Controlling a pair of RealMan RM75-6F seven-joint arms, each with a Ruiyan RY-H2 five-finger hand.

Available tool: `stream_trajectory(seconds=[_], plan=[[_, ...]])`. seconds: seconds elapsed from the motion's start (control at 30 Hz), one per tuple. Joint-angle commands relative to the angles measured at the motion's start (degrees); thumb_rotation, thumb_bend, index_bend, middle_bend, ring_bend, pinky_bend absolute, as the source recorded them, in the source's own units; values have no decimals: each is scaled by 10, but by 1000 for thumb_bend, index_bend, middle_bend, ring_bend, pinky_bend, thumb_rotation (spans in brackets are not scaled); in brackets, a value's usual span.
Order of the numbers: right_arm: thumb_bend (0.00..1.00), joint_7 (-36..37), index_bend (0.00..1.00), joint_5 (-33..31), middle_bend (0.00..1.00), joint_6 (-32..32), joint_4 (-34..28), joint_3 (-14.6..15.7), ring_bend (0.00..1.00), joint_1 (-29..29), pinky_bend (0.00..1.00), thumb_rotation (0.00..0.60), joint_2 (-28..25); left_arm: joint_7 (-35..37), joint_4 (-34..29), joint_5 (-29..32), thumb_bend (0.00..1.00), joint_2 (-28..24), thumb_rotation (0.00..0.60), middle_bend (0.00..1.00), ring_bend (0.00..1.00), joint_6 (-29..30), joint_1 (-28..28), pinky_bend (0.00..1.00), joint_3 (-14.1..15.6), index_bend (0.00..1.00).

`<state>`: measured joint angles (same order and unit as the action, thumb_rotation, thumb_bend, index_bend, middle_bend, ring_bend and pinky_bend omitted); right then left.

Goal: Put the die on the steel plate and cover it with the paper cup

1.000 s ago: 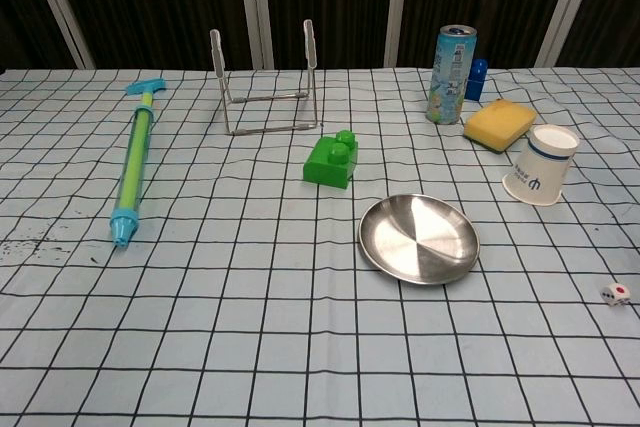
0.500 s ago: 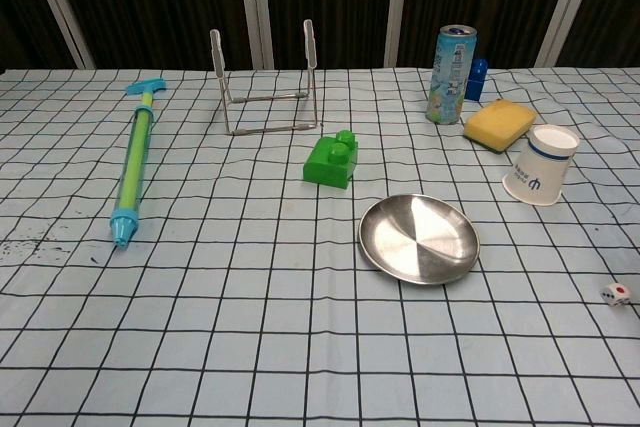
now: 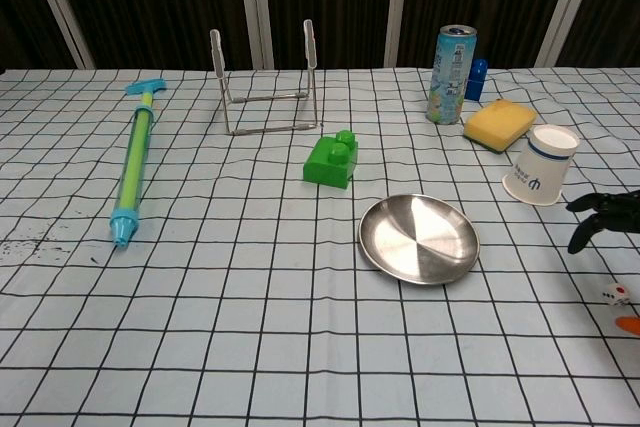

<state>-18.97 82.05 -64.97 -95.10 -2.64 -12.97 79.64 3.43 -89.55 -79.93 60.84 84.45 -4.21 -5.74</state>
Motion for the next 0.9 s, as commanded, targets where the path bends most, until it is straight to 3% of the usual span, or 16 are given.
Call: stream_trajectory(seconds=[0.03, 0.37, 0.9], plan=[[251, -10, 323, -28, 106, 26, 20, -13, 94, -20, 0, 600, 16, 0, 0, 3, 695, 0, 600, 0, 0, 0, 1, 118, -1, 311], [252, -5, 359, -71, 106, 40, 57, -22, 94, -32, 0, 600, 25, -6, 1, 7, 695, 2, 600, 0, 0, -3, -2, 118, -3, 311], [251, 31, 425, -64, 106, 24, 82, -4, 94, -25, 0, 600, 26, -27, -4, 6, 695, 7, 600, 0, 0, -3, -4, 118, 0, 311]])
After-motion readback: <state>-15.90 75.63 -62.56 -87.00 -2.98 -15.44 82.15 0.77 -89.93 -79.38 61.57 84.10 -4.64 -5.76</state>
